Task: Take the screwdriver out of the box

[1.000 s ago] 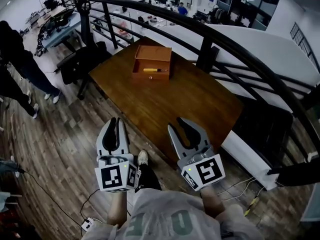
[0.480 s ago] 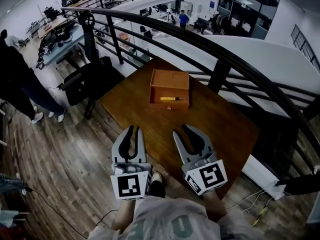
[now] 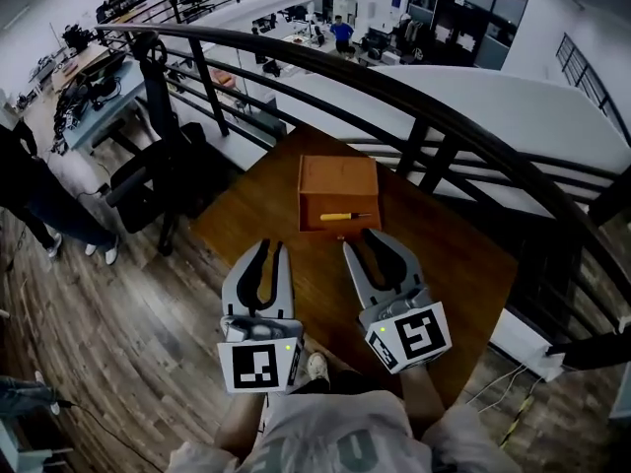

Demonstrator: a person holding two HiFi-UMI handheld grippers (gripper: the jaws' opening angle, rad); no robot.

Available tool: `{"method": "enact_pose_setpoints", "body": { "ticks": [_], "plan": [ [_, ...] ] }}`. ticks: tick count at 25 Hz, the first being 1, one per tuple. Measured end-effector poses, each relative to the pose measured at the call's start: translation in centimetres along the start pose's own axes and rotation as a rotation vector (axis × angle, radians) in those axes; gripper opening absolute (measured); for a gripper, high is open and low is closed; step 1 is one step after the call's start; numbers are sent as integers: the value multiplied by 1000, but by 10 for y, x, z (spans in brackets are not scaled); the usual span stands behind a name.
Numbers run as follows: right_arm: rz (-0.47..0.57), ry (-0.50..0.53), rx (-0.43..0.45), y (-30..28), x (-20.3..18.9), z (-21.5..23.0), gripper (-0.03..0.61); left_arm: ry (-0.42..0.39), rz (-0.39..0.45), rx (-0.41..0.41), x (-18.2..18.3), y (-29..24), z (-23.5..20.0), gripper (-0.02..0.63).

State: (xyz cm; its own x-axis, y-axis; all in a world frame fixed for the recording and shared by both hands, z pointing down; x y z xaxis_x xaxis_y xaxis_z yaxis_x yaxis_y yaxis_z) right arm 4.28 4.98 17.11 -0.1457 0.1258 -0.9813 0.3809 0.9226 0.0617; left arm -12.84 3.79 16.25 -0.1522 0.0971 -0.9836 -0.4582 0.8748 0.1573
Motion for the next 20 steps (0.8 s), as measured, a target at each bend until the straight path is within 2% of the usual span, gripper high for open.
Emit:
{"method": "enact_pose_setpoints", "body": {
  "ticks": [5,11,20],
  "plan": [
    [-8,11,-16,-12,-3,14,105,16,4,-12,-3,-18,1,60],
    [-25,-19,-17,-24,-19,24,122,31,-56,18,-23,-28,-7,60],
    [-55,-17,3,-25,-29,37,130,32,-51,9,-25,-40,7,60]
  ]
}}
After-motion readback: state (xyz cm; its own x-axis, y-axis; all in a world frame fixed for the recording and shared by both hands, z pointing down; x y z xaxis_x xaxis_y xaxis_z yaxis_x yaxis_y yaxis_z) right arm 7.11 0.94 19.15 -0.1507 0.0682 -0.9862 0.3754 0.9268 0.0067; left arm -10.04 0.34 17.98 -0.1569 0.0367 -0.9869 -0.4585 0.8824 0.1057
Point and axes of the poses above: the fingertips, and each gripper's own axes: y backward along the fingers, z to its right, x out of its top, the point moved 7 cm from there along y, backward along the fingers, and after that the axes turned 8 degrees about y, right-handed, at the moved point
